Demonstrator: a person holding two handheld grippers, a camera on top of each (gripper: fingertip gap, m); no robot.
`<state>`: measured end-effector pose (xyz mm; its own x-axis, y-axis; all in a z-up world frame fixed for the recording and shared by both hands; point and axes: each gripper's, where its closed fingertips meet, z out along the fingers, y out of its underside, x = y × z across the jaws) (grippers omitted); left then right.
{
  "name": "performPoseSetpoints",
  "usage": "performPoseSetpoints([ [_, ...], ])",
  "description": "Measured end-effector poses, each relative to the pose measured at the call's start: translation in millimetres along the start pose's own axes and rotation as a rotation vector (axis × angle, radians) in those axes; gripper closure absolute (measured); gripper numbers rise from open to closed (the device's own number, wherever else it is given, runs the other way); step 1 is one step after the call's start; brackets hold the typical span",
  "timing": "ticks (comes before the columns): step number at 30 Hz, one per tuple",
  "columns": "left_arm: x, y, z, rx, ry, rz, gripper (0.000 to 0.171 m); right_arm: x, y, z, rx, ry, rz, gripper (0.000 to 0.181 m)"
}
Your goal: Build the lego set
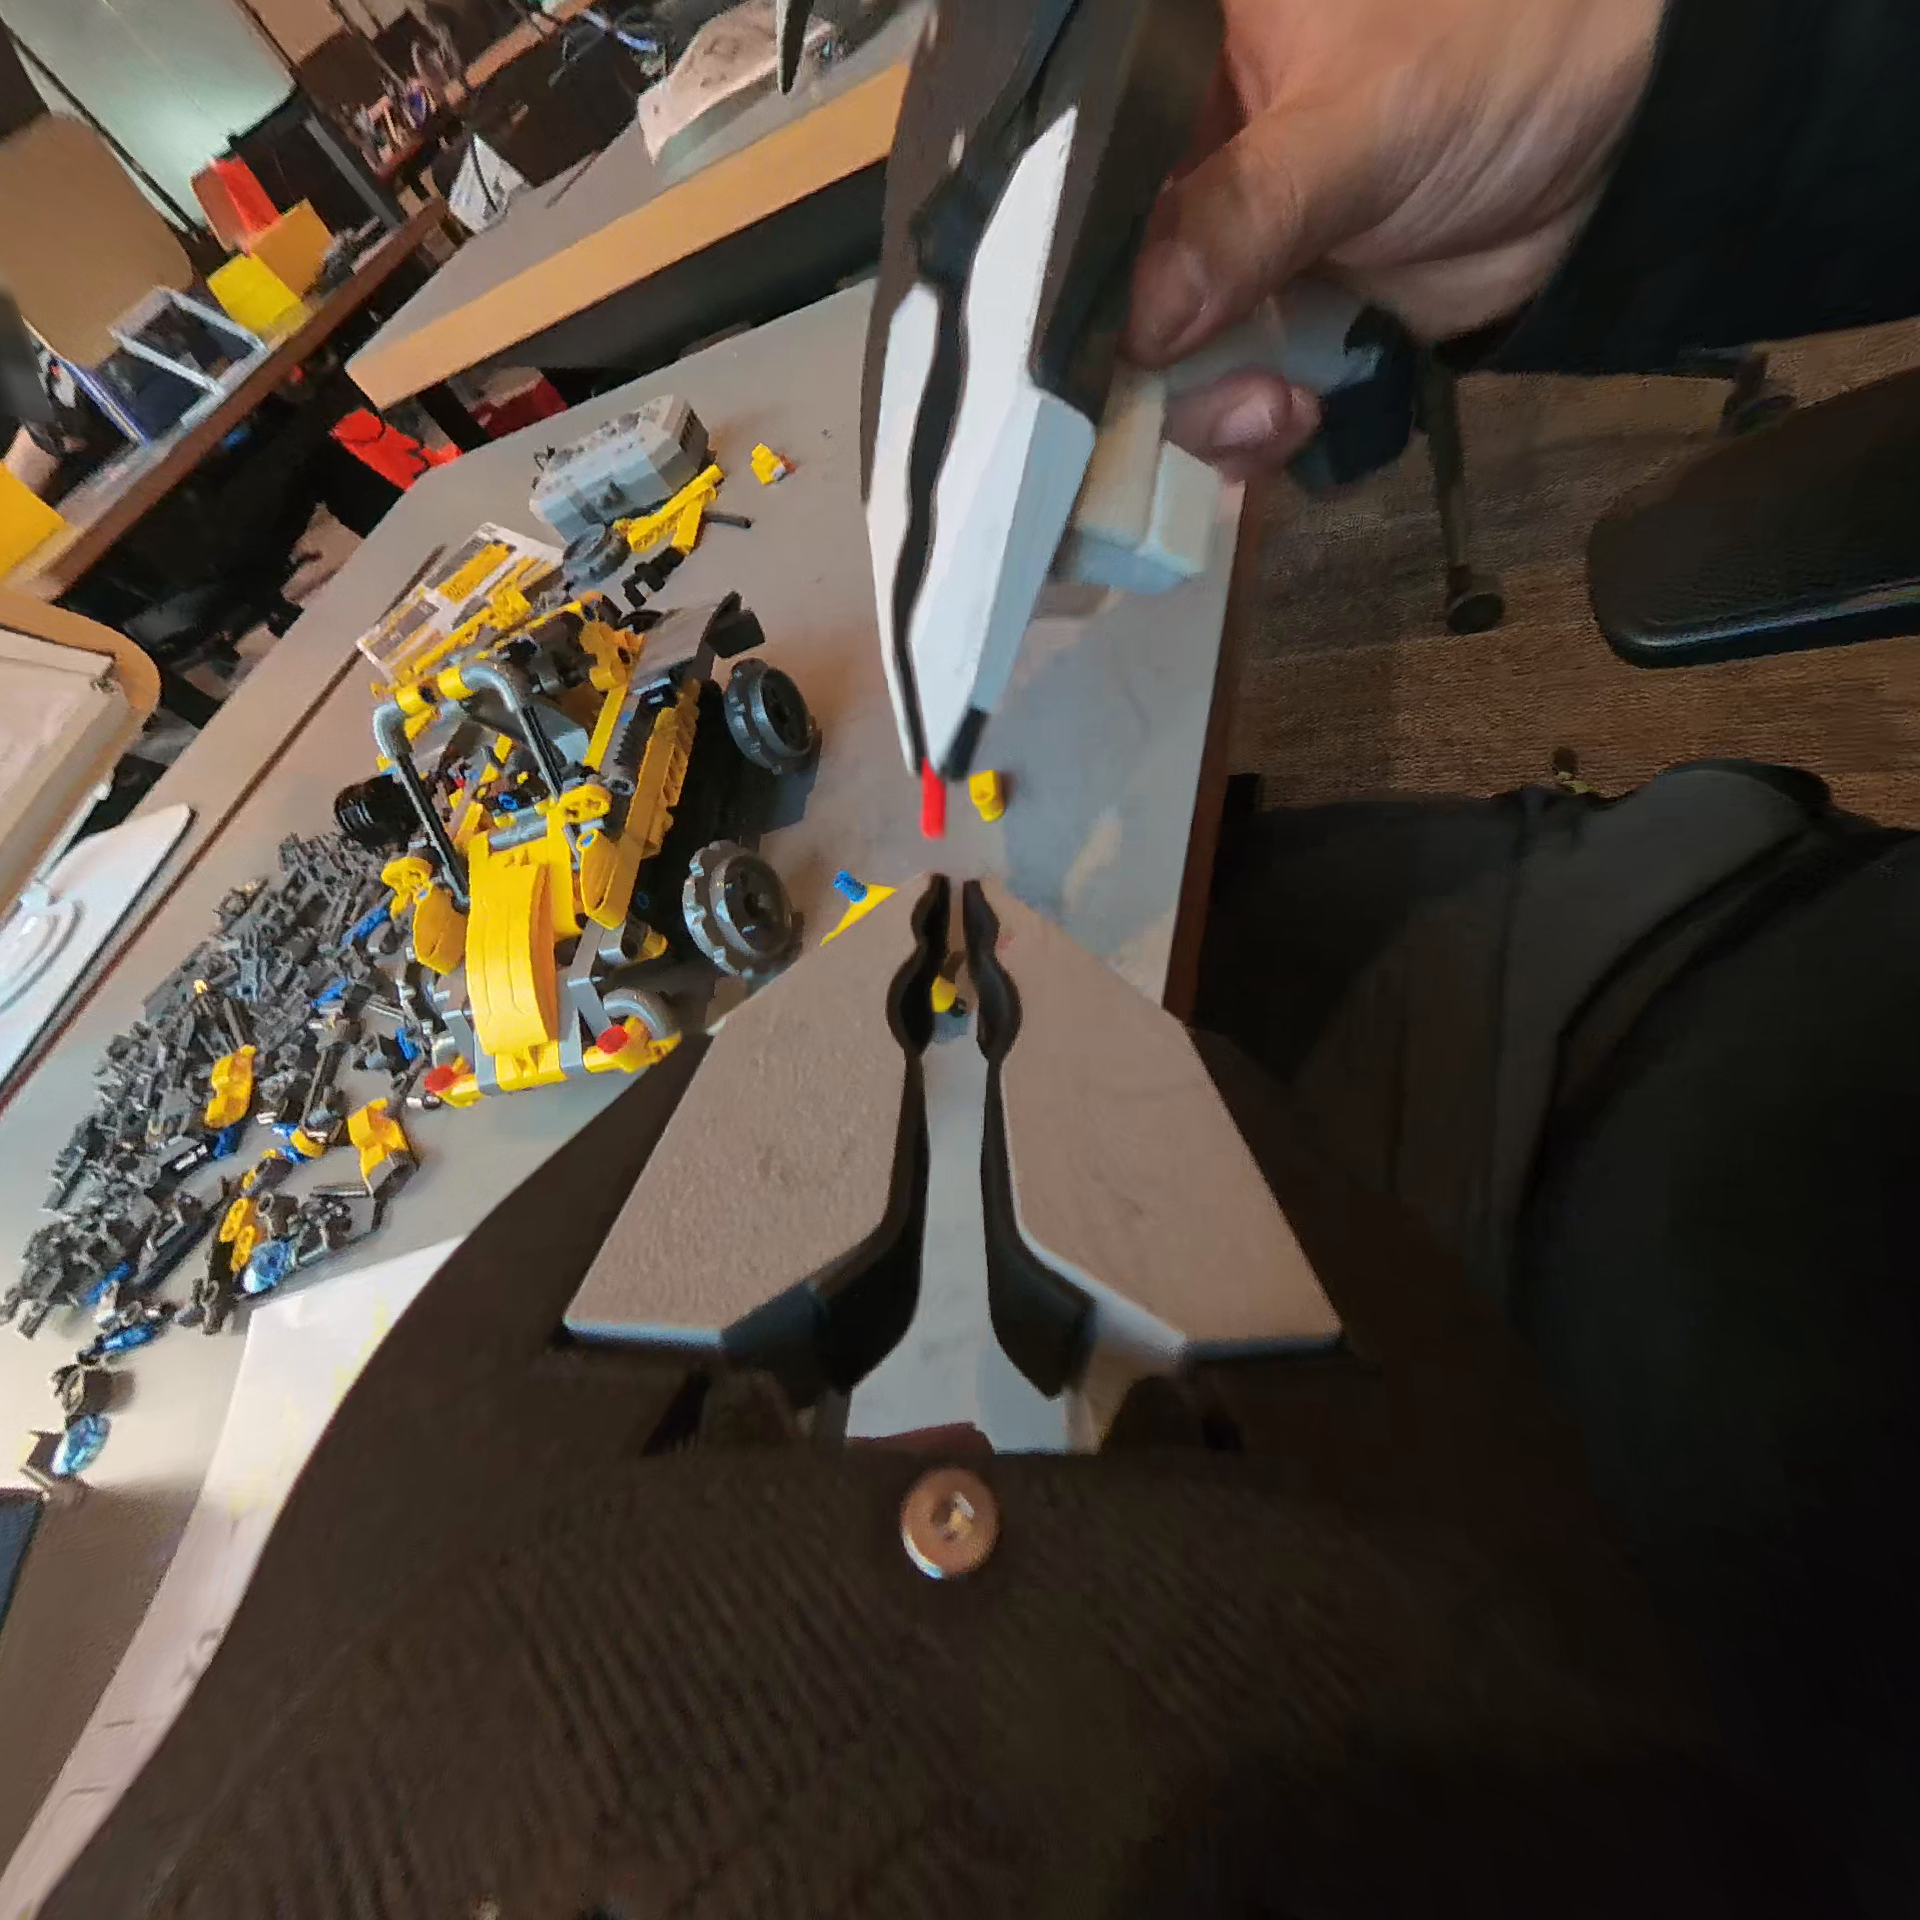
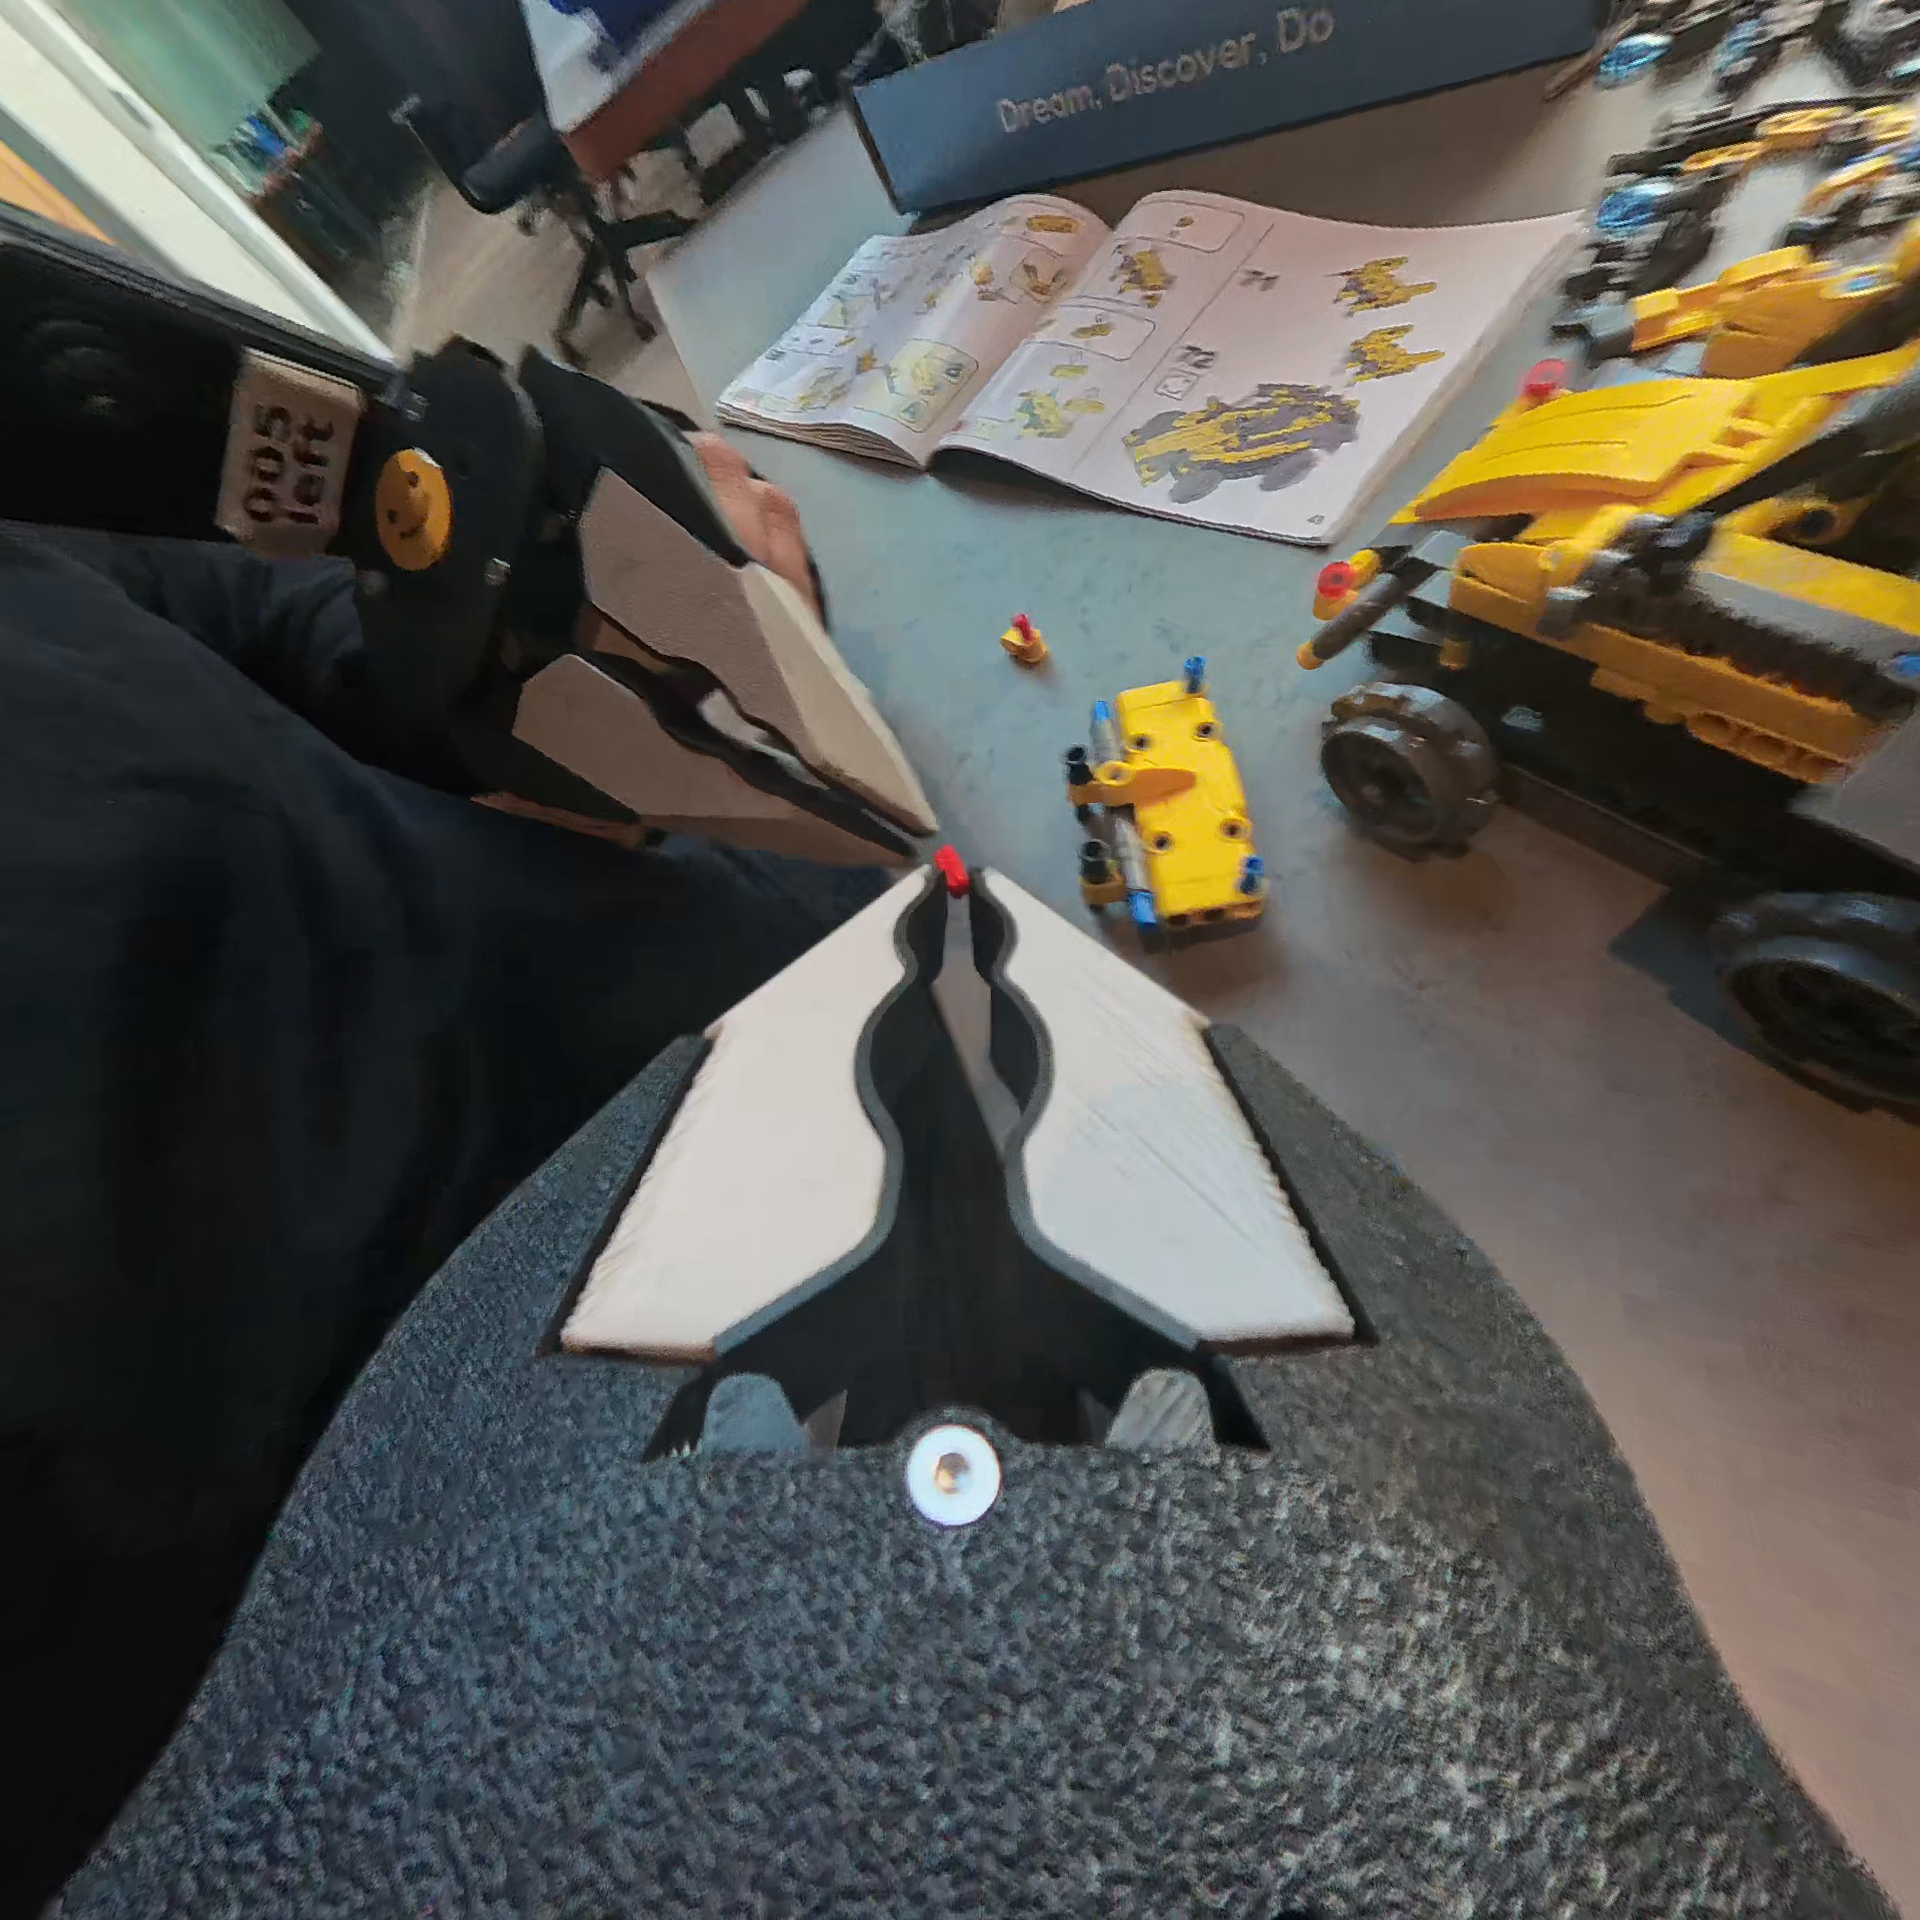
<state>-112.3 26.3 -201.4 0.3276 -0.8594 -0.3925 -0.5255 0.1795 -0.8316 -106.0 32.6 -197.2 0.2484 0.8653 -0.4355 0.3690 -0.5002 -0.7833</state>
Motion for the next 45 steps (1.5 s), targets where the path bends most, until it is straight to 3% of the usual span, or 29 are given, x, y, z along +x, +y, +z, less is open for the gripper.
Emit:
performPoseSetpoints([
  [5, -2, 8, 0, -0.024, 0.019, -0.046, 0.171, 74, 19, -44, -0.123, 0.361, -0.088, 0.177],
  [14, 6, 16, 5, -0.067, 0.047, -0.036, 0.171, 87, 44, -29, -0.253, 0.308, -0.135, 0.177],
  [20, 5, 20, 5, -0.074, 0.053, -0.057, 0.171, 68, 54, -24, -0.297, 0.232, -0.148, 0.177],
  [25, 4, 21, 5, -0.075, 0.058, -0.065, 0.171, 63, 57, -28, -0.298, 0.263, -0.147, 0.177],
  [30, 5, 22, 5, -0.088, 0.058, -0.051, 0.171, 53, 43, -37, -0.228, 0.249, -0.135, 0.177],
  [36, 9, 9, 13, -0.074, 0.067, -0.05, 0.157, 2, 18, -23, -0.134, 0.078, -0.165, 0.177],
  [45, 13, -9, 9, -0.018, -0.002, 0.11, 0.171, -23, 6, -1, -0.086, -0.012, -0.133, 0.177],
])
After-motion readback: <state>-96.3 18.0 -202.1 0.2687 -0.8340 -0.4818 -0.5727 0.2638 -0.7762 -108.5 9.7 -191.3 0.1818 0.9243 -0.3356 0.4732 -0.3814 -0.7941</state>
